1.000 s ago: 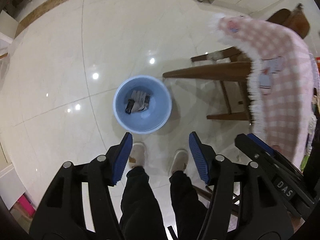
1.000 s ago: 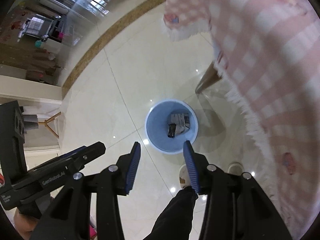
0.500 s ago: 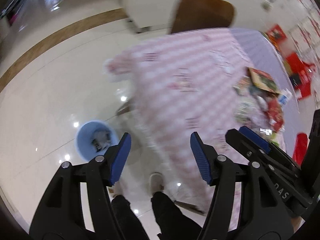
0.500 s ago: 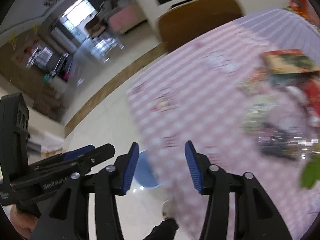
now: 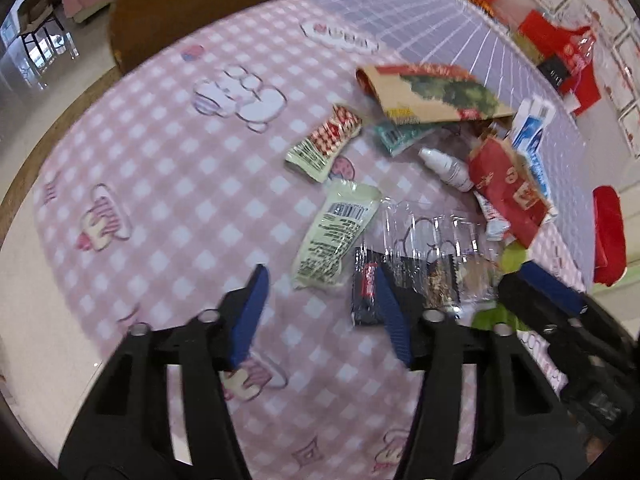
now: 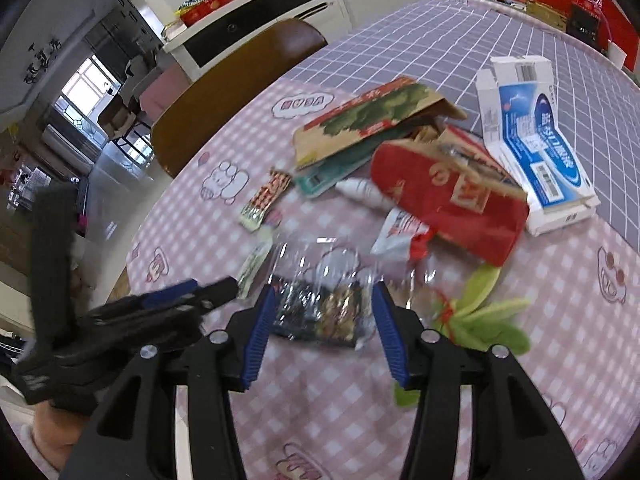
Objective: Collect trash
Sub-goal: 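Return both grippers to the table and grasp a pale snack wrapper with the left gripper, then grasp the red-white snack stick with the right gripper while the left holds its wrapper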
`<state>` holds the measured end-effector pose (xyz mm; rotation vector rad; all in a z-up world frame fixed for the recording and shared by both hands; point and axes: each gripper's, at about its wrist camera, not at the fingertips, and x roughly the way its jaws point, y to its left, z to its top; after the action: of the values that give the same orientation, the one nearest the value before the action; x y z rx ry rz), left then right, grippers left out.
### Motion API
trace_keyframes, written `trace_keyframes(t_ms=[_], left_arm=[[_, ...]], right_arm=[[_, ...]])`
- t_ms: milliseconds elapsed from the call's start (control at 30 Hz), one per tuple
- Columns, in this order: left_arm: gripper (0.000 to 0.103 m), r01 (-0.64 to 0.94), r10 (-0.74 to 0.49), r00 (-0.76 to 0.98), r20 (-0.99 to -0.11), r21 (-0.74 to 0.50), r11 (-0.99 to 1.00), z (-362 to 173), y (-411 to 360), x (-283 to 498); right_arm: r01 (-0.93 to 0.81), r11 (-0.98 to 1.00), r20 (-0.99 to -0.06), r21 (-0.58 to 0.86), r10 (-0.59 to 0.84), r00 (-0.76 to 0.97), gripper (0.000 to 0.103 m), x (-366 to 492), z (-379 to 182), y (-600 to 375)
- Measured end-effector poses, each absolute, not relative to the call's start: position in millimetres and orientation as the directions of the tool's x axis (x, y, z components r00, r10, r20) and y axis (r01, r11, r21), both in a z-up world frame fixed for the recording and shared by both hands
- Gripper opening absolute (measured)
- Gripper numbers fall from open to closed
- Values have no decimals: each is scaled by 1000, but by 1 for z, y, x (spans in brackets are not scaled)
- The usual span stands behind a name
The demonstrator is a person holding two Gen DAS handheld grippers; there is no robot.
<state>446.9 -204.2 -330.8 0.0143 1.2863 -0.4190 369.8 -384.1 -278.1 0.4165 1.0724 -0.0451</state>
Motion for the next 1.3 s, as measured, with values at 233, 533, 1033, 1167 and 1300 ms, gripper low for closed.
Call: trace_keyframes(t_ms=[233, 533, 1033, 1167, 1300], left_arm=[[42, 311, -232, 199, -952, -163, 936, -353, -212, 457], [14, 292, -267, 246, -932, -191, 937, -342, -204, 471], [14, 59, -213, 392, -895, -207, 977, -298, -104, 495], [14, 26, -195, 401, -895, -202, 979, -297, -82, 496], [14, -7, -187, 399, -898, -207, 978, -301, -61, 497]], right_arm=[[225, 910, -847, 348, 203, 490, 50, 382, -283, -389], [214, 903, -840, 371, 228, 493, 50, 404, -286, -376], [258, 893, -861, 368, 223, 458, 50, 493, -327, -328], [274, 916, -876, 292, 141, 461, 54, 508, -336, -318], [246, 948, -886, 200, 68, 459, 53, 519, -338, -301]])
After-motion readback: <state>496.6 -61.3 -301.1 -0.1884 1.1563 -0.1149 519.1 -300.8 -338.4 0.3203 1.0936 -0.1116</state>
